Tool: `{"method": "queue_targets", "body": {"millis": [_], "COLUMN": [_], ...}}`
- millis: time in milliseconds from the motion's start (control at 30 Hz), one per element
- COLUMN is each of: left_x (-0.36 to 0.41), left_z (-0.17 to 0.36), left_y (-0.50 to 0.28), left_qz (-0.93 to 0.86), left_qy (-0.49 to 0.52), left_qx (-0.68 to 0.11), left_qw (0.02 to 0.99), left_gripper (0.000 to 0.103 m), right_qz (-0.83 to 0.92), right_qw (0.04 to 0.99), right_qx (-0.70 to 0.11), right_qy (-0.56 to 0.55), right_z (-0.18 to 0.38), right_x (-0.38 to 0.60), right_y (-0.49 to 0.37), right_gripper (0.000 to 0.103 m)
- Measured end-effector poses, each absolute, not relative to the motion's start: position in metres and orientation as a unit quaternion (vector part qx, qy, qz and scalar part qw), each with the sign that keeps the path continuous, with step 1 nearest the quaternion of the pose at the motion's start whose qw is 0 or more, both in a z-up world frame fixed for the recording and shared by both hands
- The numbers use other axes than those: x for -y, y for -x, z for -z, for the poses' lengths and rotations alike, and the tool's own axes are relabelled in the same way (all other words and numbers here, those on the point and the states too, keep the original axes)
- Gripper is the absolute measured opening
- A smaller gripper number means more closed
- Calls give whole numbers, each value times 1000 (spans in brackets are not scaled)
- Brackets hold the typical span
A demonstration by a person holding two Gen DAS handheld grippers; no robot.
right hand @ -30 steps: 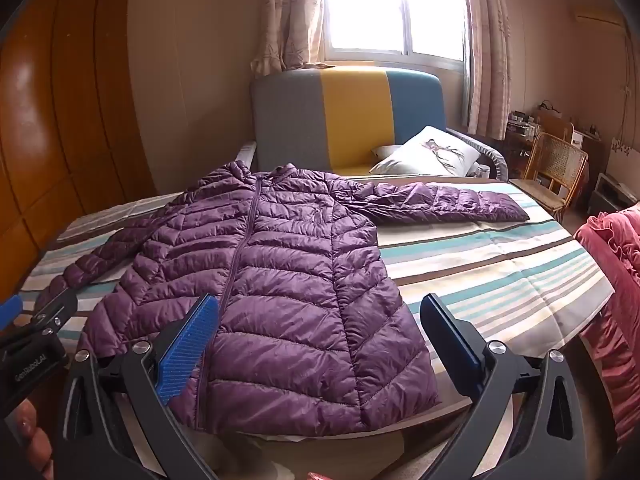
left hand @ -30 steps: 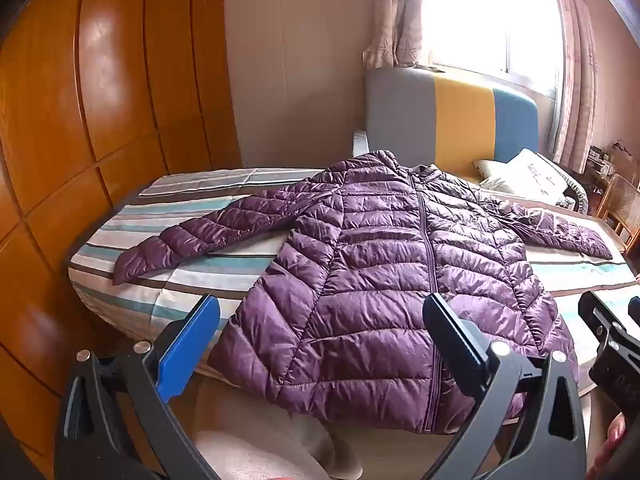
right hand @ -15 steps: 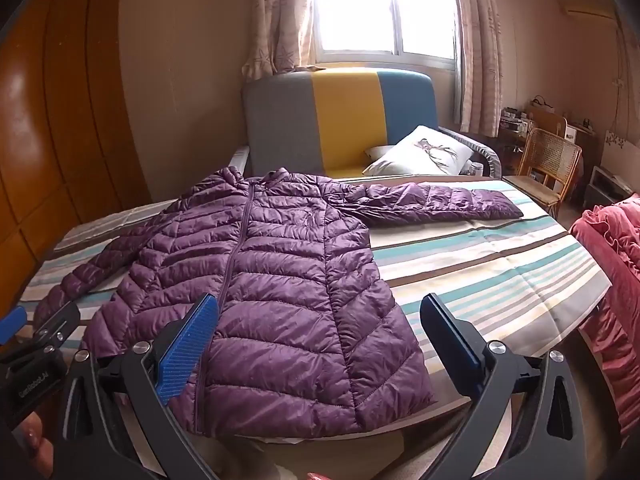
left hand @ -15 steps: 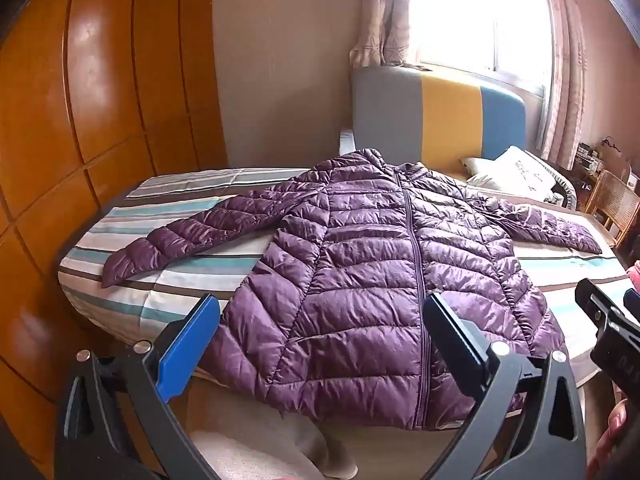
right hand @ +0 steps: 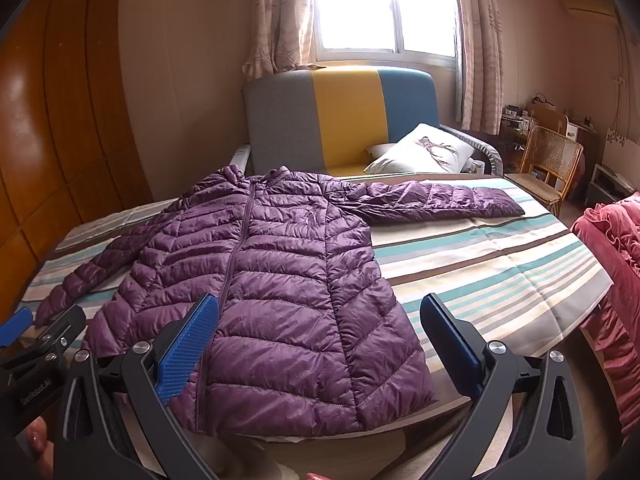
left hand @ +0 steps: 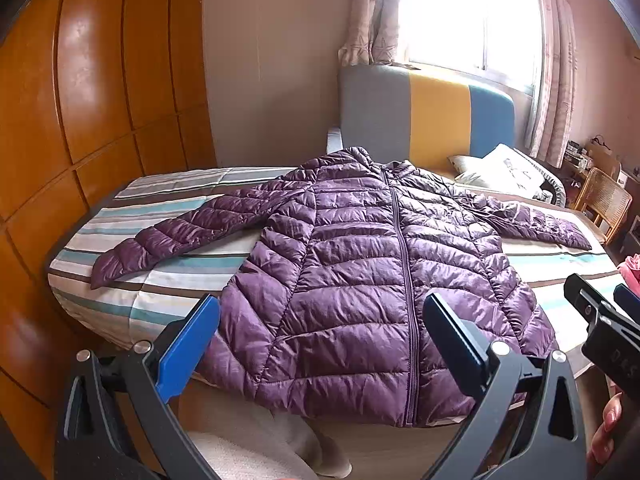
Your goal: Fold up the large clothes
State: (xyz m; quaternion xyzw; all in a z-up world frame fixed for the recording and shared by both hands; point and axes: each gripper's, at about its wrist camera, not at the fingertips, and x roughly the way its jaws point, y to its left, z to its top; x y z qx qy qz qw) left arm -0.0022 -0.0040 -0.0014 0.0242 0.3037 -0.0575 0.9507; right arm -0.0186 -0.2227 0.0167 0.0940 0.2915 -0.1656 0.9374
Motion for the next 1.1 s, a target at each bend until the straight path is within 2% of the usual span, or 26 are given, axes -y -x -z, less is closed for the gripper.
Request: {"method": "queue_targets", "body": {"millis": [1100], "left_x": [8], "left_z": [0], "left_y": [5], "left_qz": [68], "left_qy": [-21], "left_qx": [-301], "left_qw": [951], "left_gripper": [101], "right_qz": [141], "right_qw": [942], "right_qx": [-289], "right_qy": [-99], "right_z": [-17], "right_x": [218], "right_y": [18], "right_gripper": [100]}}
